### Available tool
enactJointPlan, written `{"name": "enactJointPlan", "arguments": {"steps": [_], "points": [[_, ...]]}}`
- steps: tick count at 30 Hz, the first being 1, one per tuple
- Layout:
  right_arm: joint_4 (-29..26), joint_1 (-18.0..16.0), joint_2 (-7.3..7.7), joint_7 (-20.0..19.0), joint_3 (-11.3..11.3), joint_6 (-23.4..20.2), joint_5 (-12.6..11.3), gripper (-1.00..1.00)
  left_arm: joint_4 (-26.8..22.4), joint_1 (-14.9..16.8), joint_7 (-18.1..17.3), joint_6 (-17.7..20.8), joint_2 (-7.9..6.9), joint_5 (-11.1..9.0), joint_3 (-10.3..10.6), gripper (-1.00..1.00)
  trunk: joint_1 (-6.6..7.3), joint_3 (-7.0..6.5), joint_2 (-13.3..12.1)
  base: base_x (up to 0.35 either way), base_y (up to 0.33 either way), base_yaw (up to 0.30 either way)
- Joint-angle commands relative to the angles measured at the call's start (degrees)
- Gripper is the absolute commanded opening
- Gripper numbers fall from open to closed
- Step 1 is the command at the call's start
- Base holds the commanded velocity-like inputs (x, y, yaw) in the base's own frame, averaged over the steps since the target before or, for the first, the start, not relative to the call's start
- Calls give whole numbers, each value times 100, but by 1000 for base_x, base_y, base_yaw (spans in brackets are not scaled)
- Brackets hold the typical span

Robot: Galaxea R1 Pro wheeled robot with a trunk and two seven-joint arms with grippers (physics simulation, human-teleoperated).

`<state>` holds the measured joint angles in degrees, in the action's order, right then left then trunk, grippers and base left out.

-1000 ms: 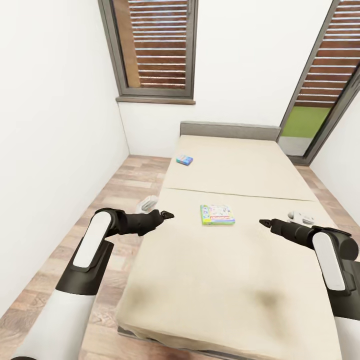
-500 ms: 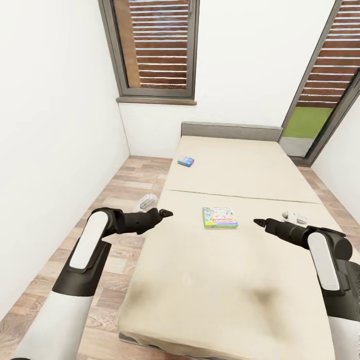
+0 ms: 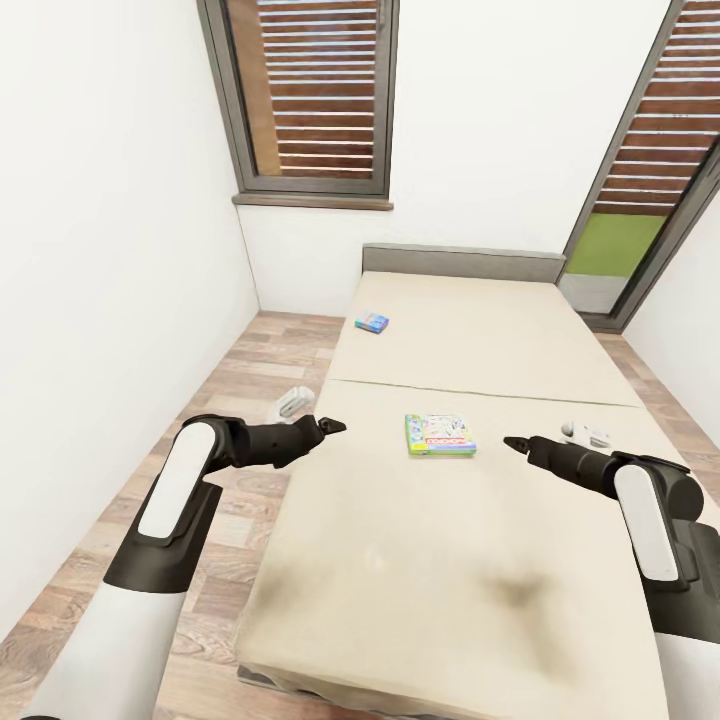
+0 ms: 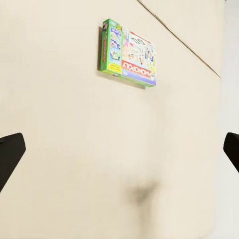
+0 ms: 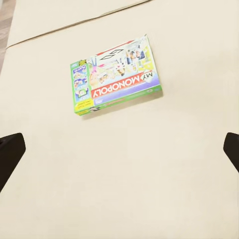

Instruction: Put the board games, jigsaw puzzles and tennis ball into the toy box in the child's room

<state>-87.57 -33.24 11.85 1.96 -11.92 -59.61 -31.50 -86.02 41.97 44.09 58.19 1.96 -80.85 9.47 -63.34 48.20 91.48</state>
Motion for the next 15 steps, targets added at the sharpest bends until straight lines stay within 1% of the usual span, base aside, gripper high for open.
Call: {"name": "enactJointPlan", "arguments": {"steps": [1, 15], "points": [[-4, -4, 1, 21, -3, -25, -29, 100, -4, 4, 60, 9, 2, -52, -2, 100, 0, 5, 2, 0, 0, 0], [-4, -4, 1, 21, -3, -25, -29, 100, -4, 4, 60, 9, 2, -52, -2, 100, 0, 5, 2, 0, 0, 0]]}}
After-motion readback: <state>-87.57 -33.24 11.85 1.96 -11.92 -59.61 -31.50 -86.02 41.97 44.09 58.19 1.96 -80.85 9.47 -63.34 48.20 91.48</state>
